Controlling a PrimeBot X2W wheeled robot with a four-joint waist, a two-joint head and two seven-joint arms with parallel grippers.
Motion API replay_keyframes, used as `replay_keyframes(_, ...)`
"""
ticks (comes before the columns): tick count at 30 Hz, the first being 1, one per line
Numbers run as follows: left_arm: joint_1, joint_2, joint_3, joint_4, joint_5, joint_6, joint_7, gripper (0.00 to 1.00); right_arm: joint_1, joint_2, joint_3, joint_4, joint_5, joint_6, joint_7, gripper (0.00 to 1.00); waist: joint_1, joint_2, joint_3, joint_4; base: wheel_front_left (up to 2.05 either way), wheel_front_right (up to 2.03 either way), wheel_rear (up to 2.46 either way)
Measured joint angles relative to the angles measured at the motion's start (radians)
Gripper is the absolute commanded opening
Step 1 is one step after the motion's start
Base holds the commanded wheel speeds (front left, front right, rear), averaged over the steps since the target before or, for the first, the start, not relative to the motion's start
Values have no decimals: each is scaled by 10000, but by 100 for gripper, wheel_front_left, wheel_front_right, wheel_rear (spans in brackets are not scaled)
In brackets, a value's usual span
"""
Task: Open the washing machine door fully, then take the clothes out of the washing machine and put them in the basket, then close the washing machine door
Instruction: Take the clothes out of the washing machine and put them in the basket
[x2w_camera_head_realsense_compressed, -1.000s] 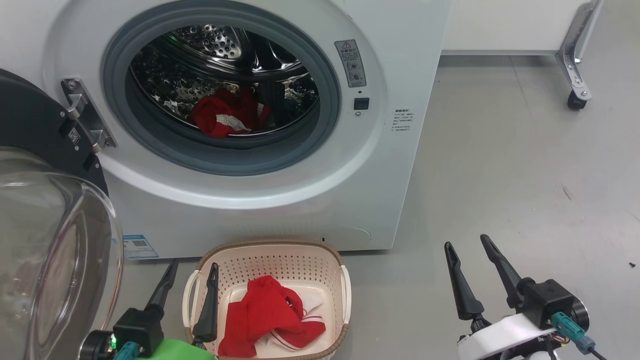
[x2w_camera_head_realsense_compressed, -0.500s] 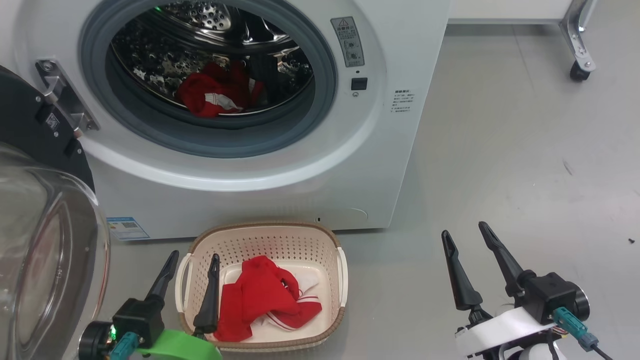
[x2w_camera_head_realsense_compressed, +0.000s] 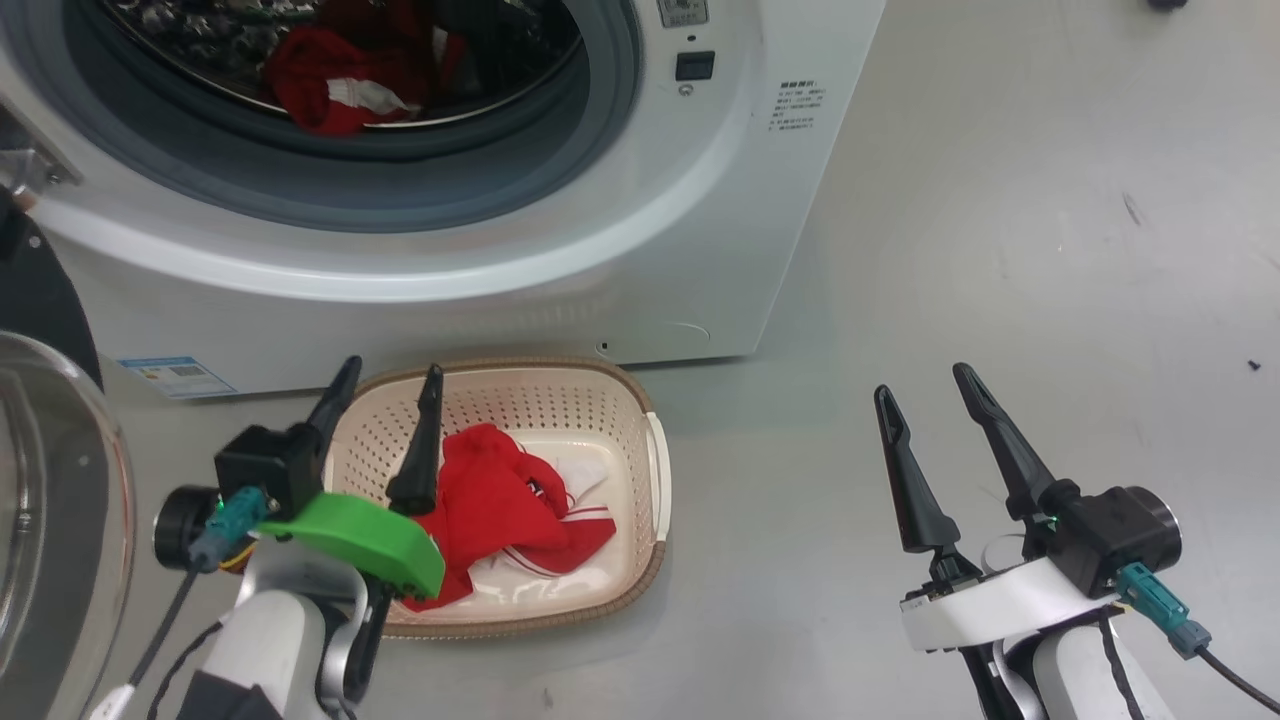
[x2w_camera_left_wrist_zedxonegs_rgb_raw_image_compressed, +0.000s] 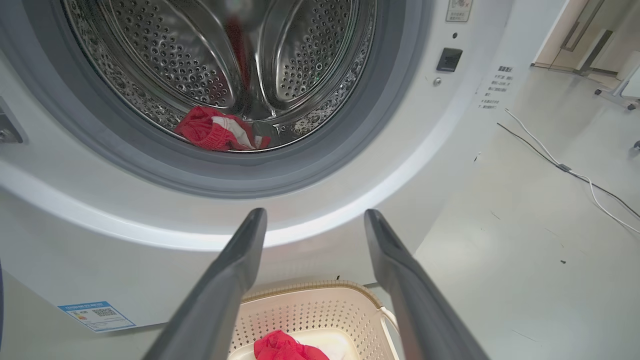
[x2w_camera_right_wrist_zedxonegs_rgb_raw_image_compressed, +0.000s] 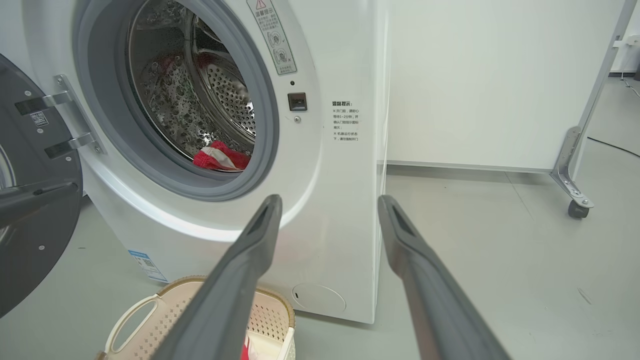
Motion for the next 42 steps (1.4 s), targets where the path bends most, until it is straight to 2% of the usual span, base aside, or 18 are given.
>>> replay_keyframes(11,-2212,50,671,1058,-472,0,1058,100,-822,-6,255,-382,339,0,0,100,0,0,1372,-492,0,0,0)
replay_keyframes(19,-4261,851,1183,1538,-545,2,2079,100,-1511,-12,476,-541,878,-33,0,100,0,0,2447,-1020,0,0,0)
replay_keyframes(31,-6736,2165,1375,2107,-207,-4,3611,100,-2257,-15,970,-573,1722,-211,0,100,1,0,3651,-1962,0,0,0)
replay_keyframes(34,-7255,2447,1308,2249,59,-123,3850,100,-2418,-13,1070,-571,1908,-282,0,100,1,0,3855,-2204,0,0,0)
replay_keyframes(42,-8488,2750,1049,2663,397,-299,4452,100,-2593,-13,1143,-564,2123,-380,0,100,1,0,4312,-2661,0,0,0)
